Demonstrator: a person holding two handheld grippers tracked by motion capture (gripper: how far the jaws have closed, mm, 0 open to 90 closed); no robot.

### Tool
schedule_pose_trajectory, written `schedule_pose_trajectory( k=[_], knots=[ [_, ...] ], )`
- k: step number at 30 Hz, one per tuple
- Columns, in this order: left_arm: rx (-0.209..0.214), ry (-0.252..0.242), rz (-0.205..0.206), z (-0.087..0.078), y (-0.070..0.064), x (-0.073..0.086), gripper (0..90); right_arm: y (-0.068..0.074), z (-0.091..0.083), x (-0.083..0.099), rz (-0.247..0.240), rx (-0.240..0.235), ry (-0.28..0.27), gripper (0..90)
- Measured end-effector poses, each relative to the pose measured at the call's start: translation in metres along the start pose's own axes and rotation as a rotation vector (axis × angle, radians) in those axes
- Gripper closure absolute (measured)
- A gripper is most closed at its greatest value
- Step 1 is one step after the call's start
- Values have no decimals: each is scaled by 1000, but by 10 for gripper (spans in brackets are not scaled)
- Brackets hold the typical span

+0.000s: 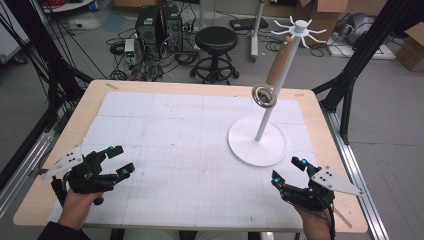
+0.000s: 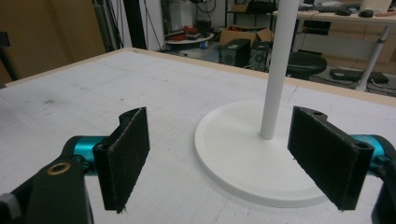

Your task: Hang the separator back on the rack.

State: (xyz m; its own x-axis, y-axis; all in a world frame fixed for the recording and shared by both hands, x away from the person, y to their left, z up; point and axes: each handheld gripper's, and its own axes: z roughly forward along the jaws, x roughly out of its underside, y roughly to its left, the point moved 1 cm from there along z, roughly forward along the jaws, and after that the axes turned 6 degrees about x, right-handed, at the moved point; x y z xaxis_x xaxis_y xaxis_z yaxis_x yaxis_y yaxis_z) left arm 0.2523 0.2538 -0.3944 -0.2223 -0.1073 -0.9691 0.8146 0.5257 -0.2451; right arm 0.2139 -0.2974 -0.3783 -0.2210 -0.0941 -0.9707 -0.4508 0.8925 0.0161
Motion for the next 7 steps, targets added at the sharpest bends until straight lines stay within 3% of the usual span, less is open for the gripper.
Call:
schedule_pose_trajectory(
  k=[7],
  knots=[
    [-5,0,-4,1,1,0,180,-1,0,1,-2,-1,1,196]
  ],
)
